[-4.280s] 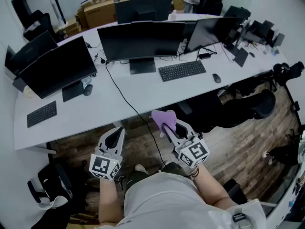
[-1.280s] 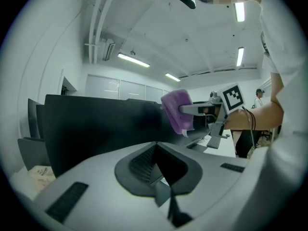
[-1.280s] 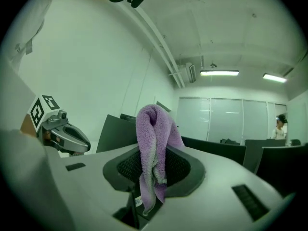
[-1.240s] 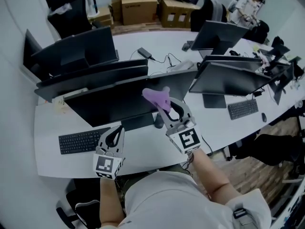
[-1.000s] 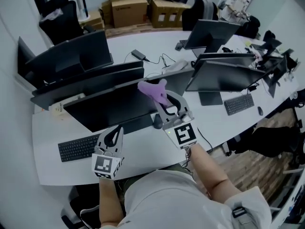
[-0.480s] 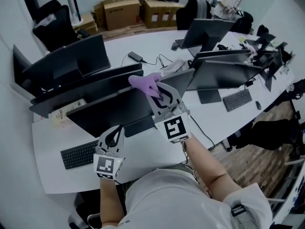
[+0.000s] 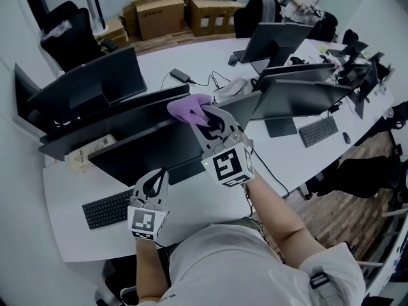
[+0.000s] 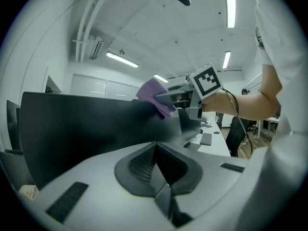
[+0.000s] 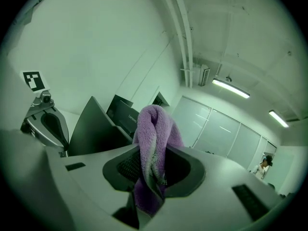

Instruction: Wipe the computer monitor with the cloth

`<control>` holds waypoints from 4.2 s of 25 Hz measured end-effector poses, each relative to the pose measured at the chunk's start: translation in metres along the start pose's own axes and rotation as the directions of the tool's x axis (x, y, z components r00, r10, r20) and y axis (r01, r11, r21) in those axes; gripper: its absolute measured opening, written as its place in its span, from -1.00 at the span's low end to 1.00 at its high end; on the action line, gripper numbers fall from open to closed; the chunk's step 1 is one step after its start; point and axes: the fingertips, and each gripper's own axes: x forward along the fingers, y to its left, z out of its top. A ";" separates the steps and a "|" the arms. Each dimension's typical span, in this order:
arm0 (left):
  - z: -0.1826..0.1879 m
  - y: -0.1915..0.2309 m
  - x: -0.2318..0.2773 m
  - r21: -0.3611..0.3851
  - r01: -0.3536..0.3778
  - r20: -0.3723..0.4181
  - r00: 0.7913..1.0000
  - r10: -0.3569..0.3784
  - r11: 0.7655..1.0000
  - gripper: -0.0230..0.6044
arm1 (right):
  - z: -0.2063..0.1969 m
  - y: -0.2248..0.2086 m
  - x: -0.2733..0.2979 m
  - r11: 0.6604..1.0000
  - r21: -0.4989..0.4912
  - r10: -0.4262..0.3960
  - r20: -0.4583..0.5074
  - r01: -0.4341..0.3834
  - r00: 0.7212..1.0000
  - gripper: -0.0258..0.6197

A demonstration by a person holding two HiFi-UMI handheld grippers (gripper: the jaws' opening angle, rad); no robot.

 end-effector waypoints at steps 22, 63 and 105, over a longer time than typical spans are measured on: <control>-0.003 -0.037 0.032 0.014 -0.033 -0.059 0.998 0.034 0.999 -0.92 | -0.052 -0.058 -0.026 0.995 0.101 -0.001 -0.045 0.005 0.999 -0.59; -0.003 -0.148 0.117 0.029 -0.082 -0.171 0.982 0.086 0.996 -0.92 | -0.158 -0.186 -0.087 0.946 0.319 -0.080 0.038 0.063 0.996 -0.59; -0.037 -0.178 0.102 0.001 -0.166 -0.283 0.946 0.160 0.986 -0.92 | -0.269 -0.115 -0.076 0.933 0.361 0.055 -0.121 -0.008 0.991 -0.60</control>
